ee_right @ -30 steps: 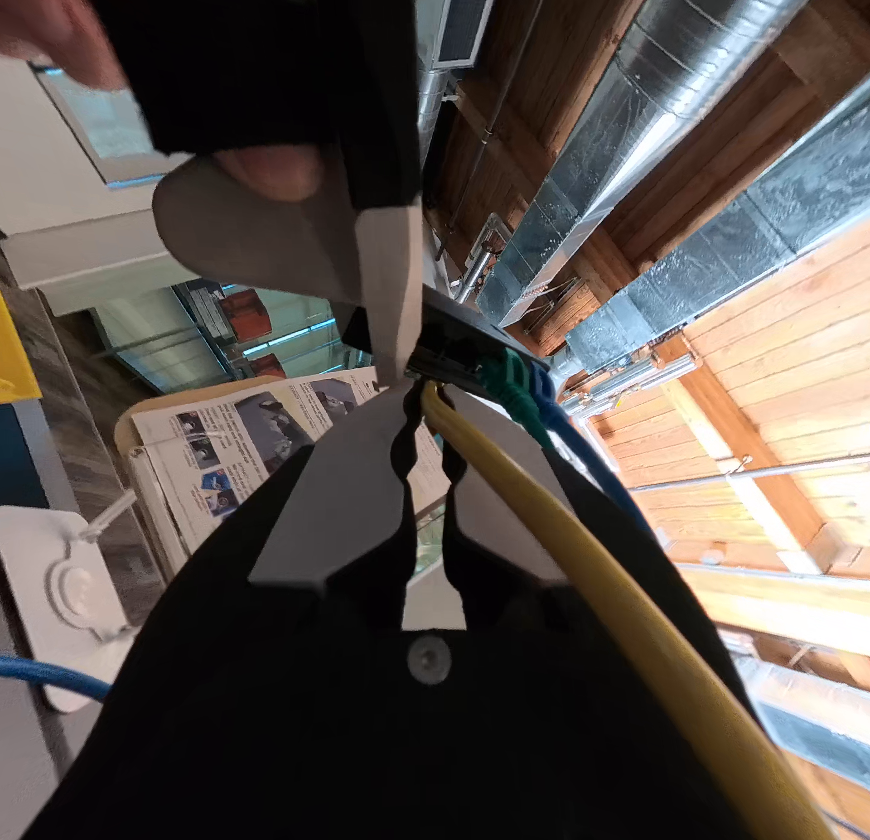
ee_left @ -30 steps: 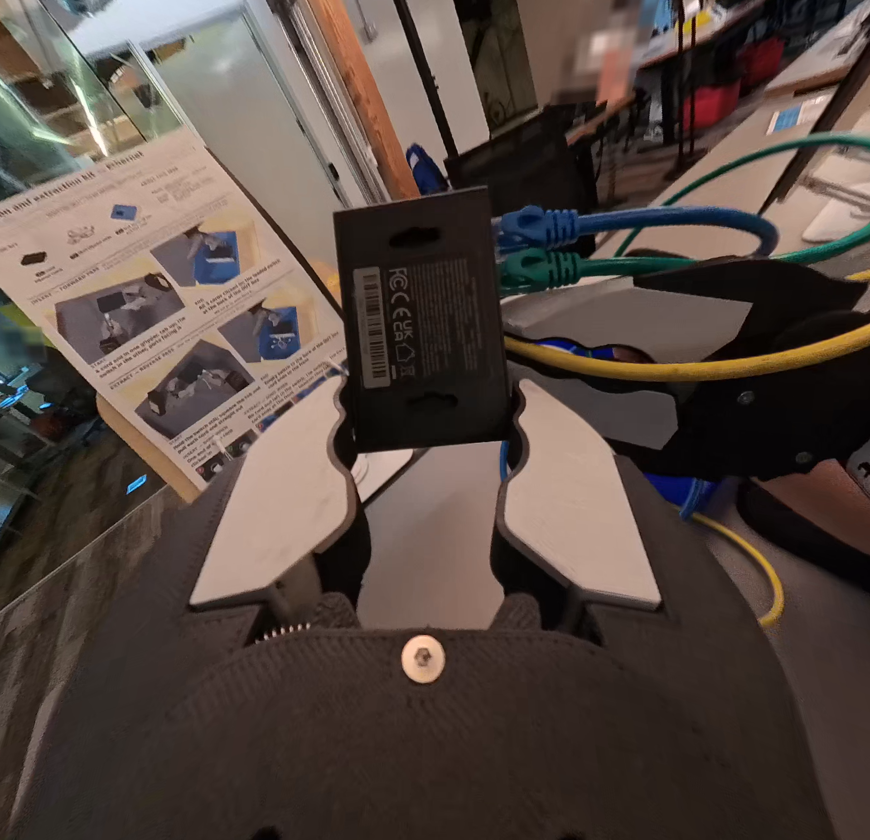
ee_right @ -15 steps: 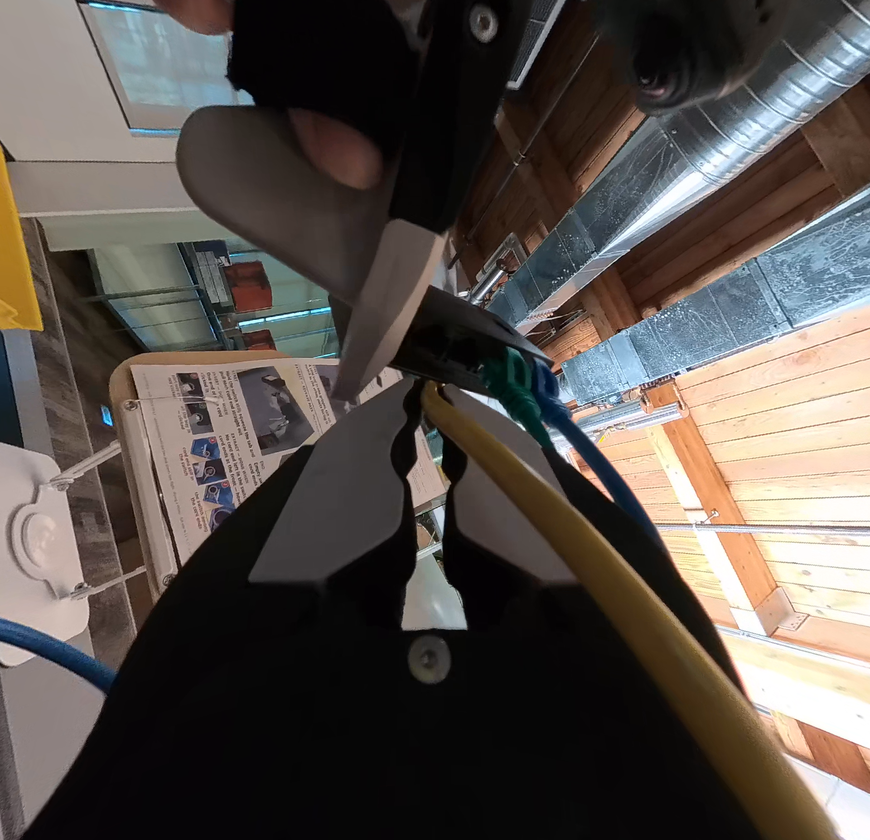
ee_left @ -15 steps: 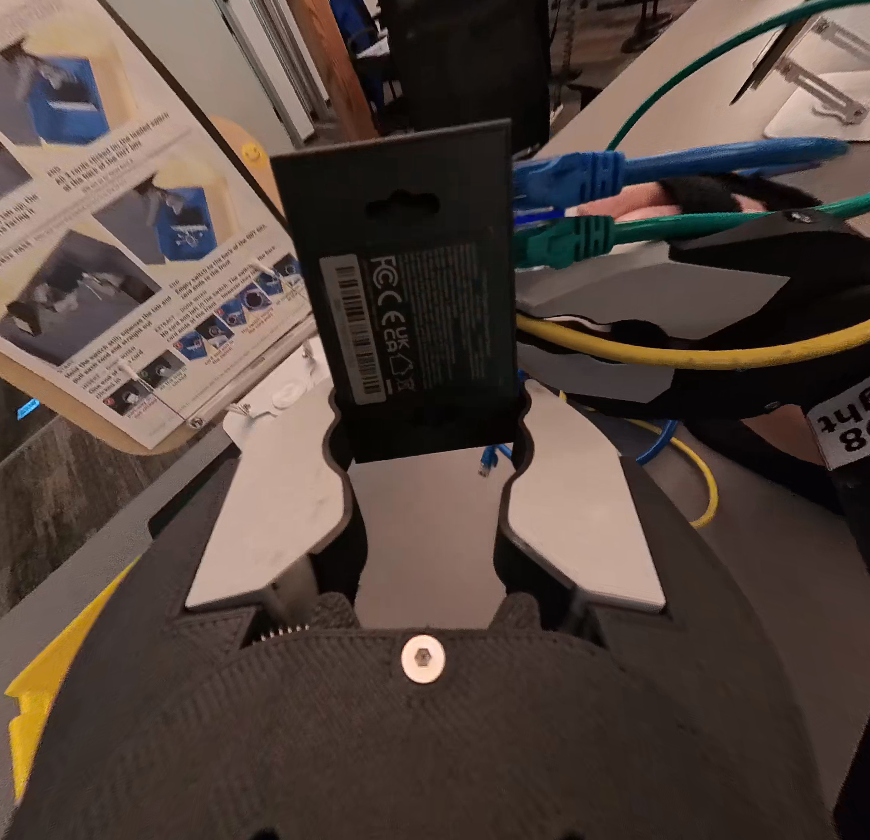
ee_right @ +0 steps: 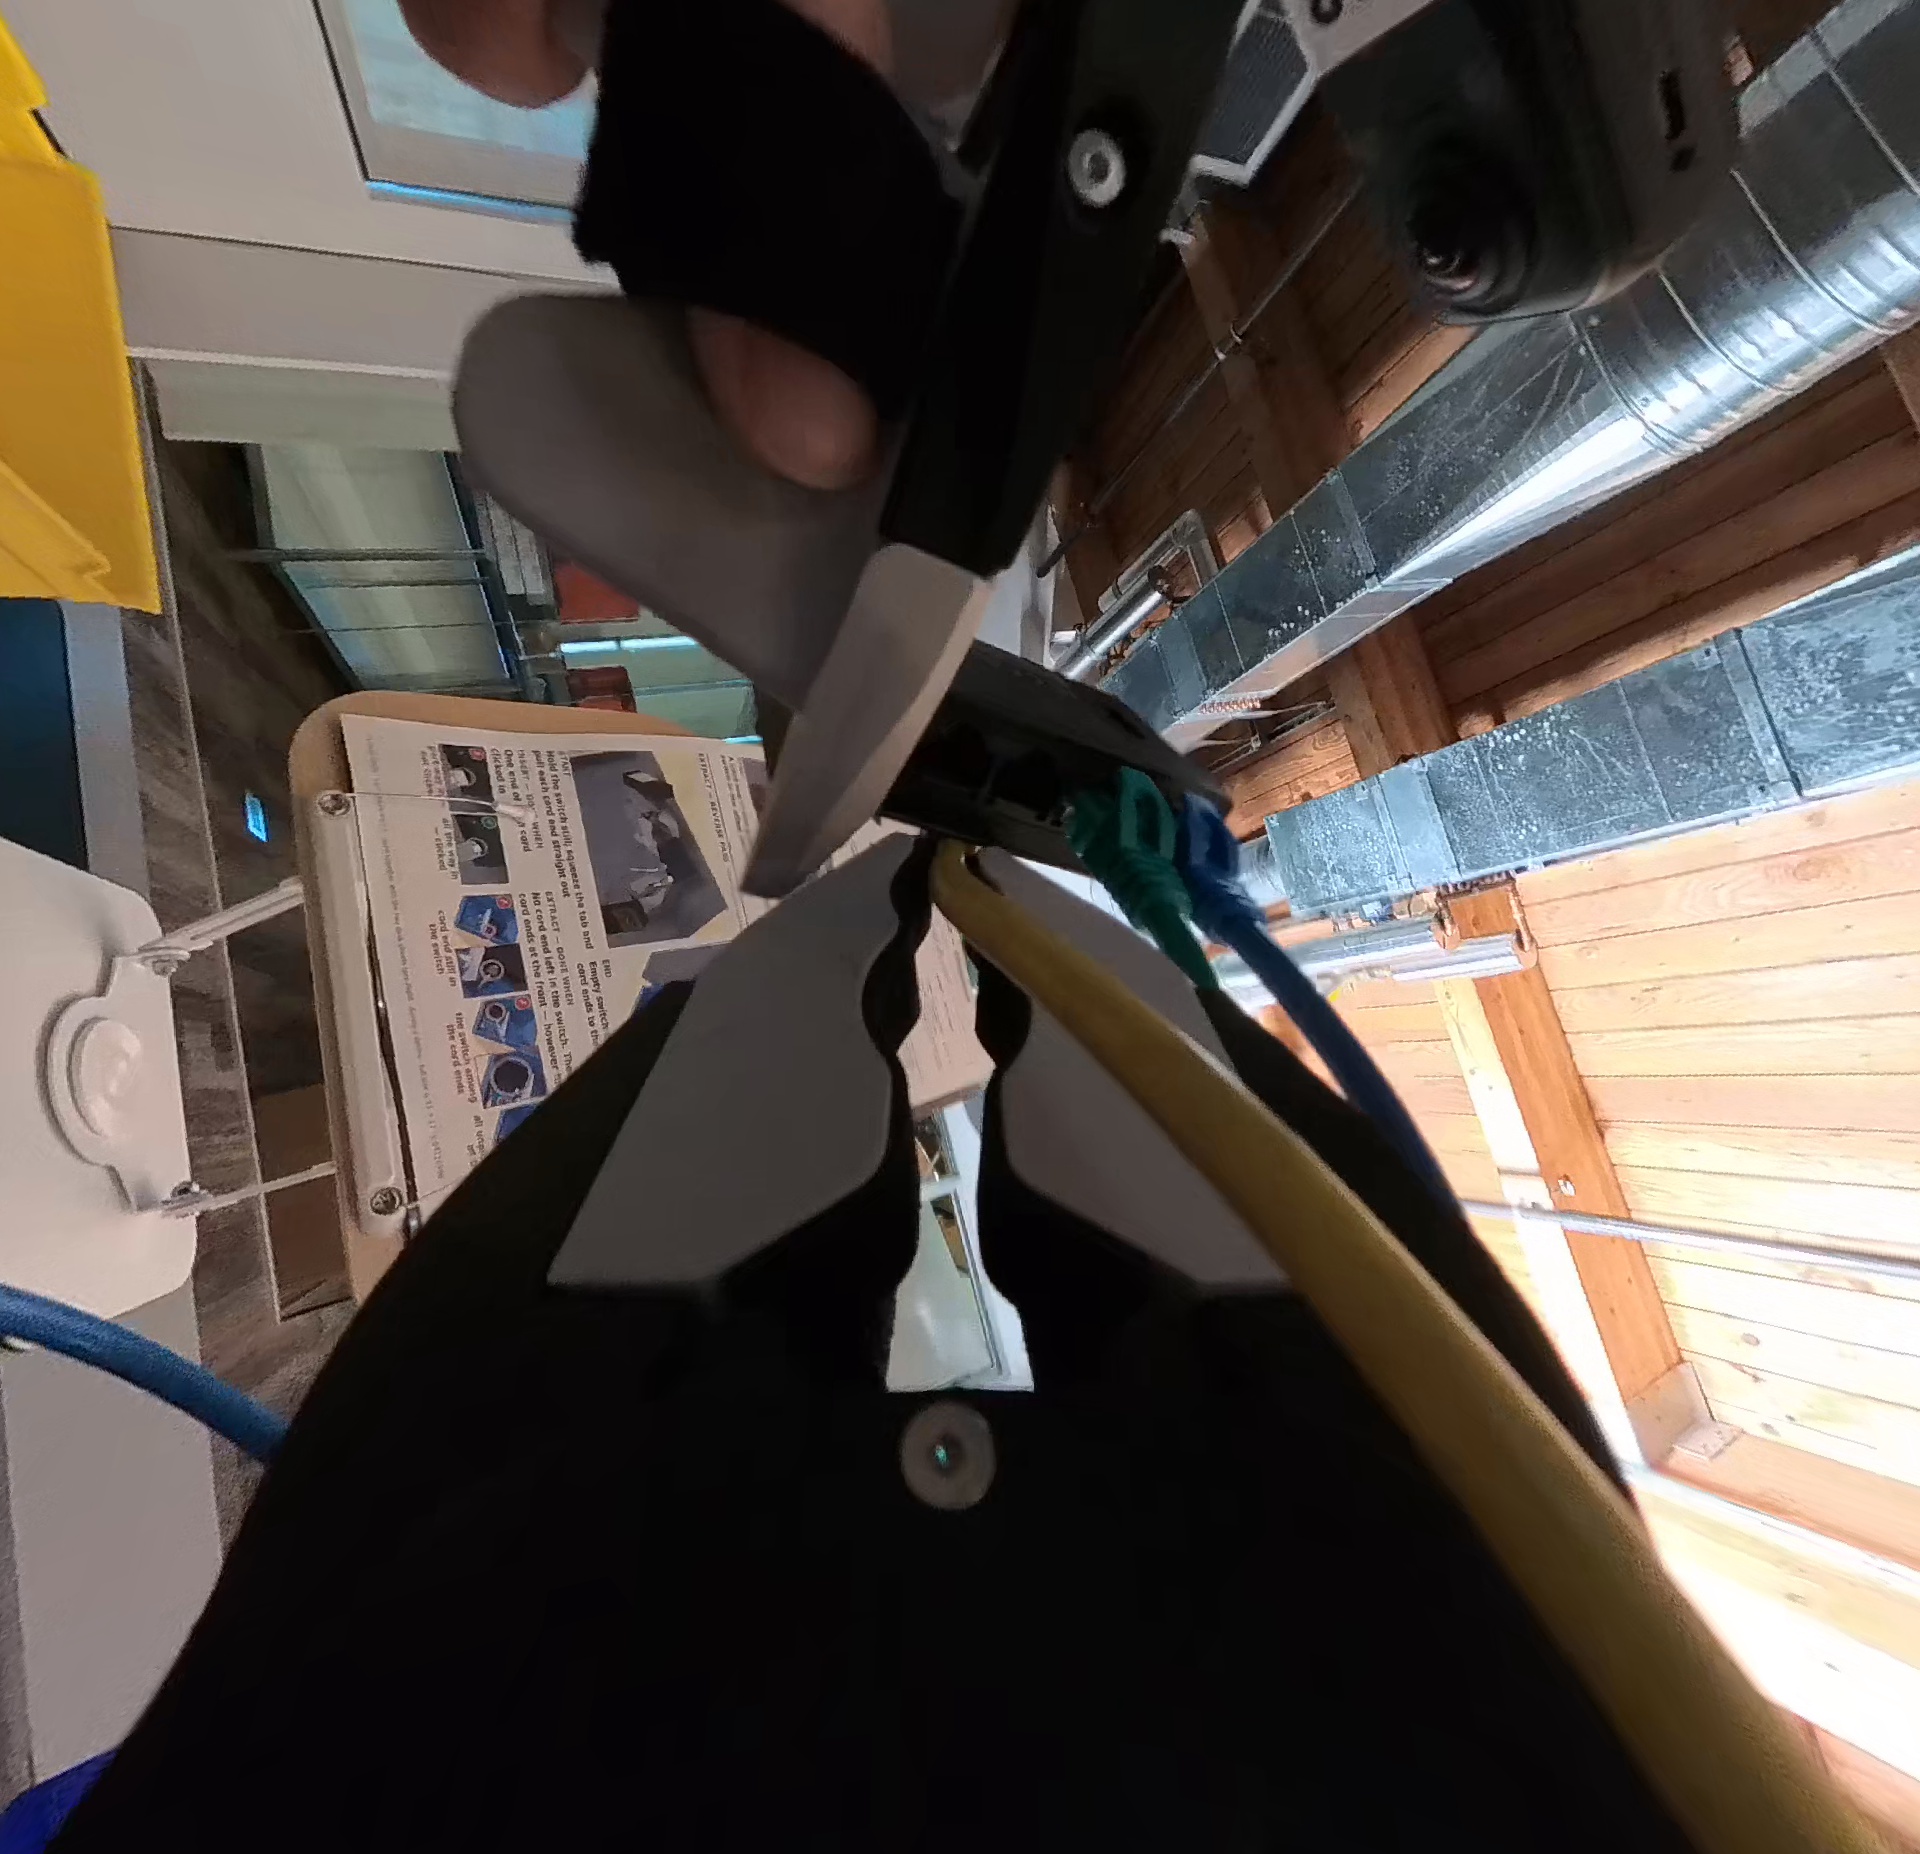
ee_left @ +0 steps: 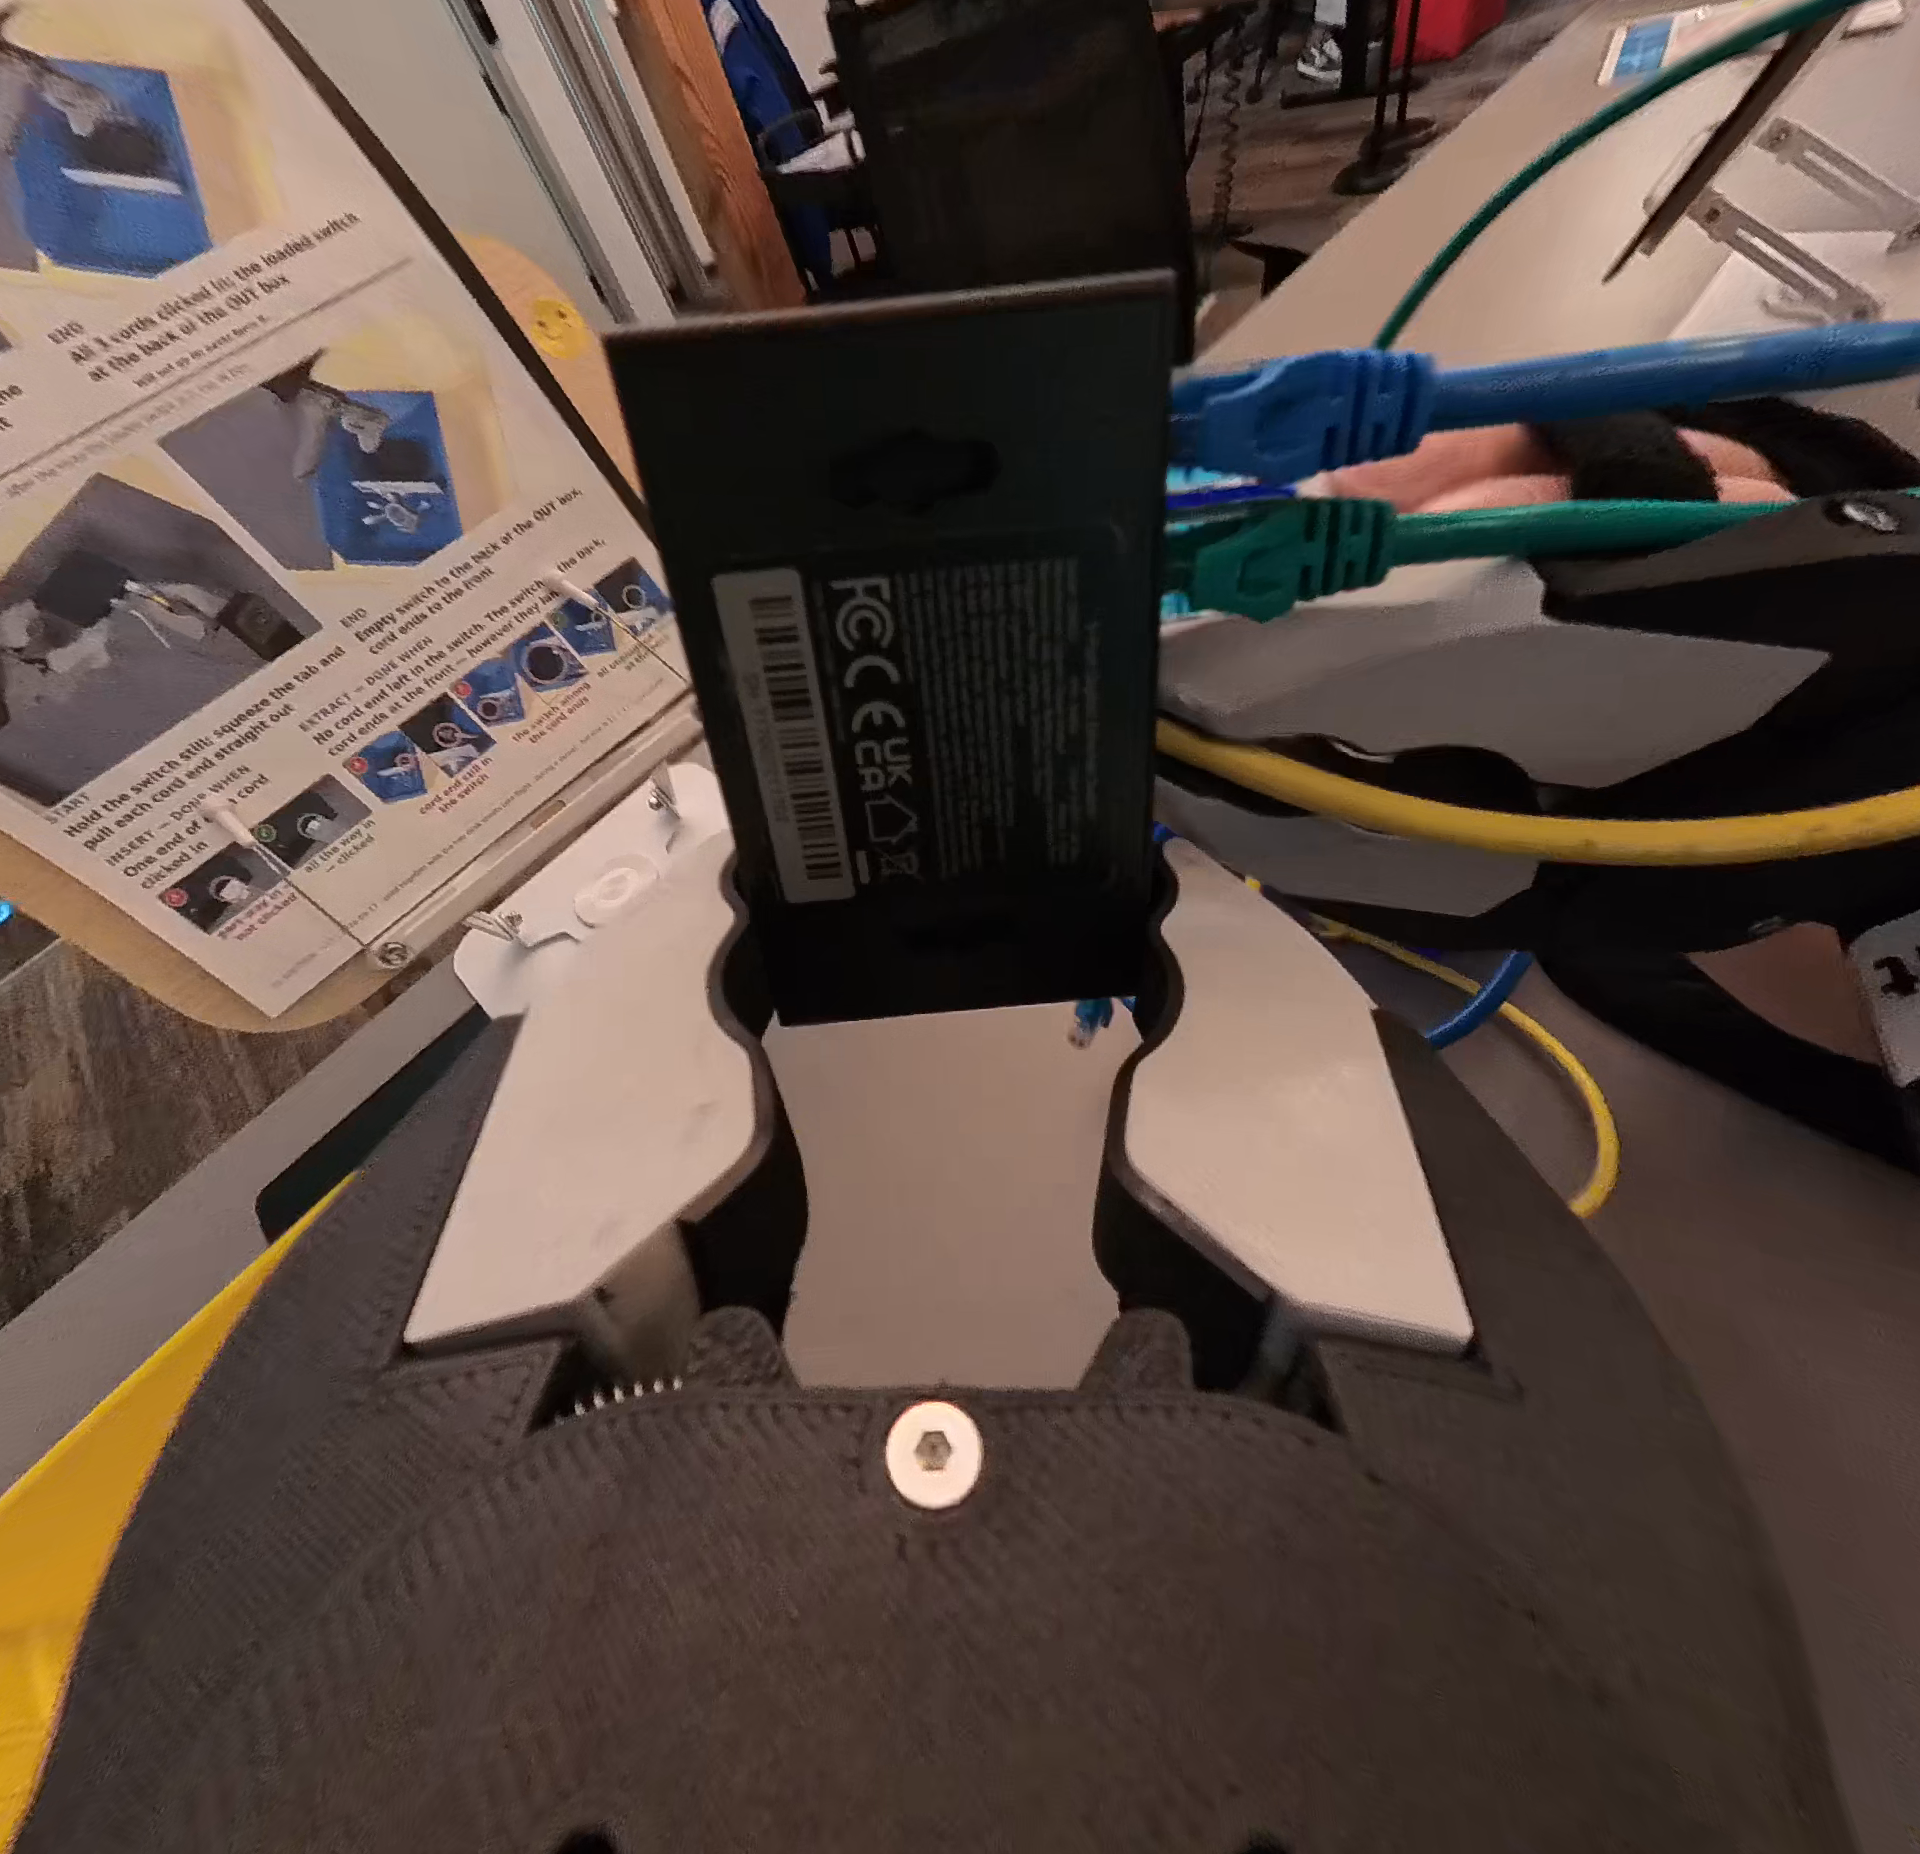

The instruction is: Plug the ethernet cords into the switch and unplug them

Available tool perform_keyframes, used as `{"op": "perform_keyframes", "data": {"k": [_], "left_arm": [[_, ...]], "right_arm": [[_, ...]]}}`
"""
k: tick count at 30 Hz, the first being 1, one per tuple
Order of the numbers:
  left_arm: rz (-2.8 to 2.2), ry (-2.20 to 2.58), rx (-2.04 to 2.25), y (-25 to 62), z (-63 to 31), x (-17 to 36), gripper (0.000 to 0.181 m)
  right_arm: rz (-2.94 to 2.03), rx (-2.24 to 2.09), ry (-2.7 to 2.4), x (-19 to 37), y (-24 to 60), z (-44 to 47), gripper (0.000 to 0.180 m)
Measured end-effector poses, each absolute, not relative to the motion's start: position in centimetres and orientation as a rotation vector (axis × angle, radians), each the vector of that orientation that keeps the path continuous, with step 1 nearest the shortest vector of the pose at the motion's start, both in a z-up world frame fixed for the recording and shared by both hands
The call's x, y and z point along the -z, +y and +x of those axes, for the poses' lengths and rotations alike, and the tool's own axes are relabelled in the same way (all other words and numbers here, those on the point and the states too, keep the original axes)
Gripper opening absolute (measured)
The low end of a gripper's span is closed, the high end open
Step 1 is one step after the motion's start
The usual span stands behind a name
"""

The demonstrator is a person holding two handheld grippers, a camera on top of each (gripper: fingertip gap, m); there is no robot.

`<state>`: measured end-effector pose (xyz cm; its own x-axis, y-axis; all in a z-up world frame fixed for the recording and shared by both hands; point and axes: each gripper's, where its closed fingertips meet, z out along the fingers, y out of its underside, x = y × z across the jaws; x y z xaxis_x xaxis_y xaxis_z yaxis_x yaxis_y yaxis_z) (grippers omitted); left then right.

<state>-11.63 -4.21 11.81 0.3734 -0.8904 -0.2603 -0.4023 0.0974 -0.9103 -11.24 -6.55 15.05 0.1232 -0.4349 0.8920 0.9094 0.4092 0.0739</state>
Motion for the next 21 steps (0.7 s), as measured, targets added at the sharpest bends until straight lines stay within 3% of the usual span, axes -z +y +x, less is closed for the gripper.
{"op": "perform_keyframes", "data": {"k": [1, 21], "left_arm": [[-1.491, 1.205, 0.558, -4.1, -11.7, -12.0, 0.068], [-1.307, 1.093, 0.753, -2.5, -10.8, -10.9, 0.066]], "right_arm": [[-0.573, 1.059, -1.03, -14.9, -6.5, -11.3, 0.006], [-0.566, 1.197, -1.093, -13.9, -5.0, -10.8, 0.006]]}}
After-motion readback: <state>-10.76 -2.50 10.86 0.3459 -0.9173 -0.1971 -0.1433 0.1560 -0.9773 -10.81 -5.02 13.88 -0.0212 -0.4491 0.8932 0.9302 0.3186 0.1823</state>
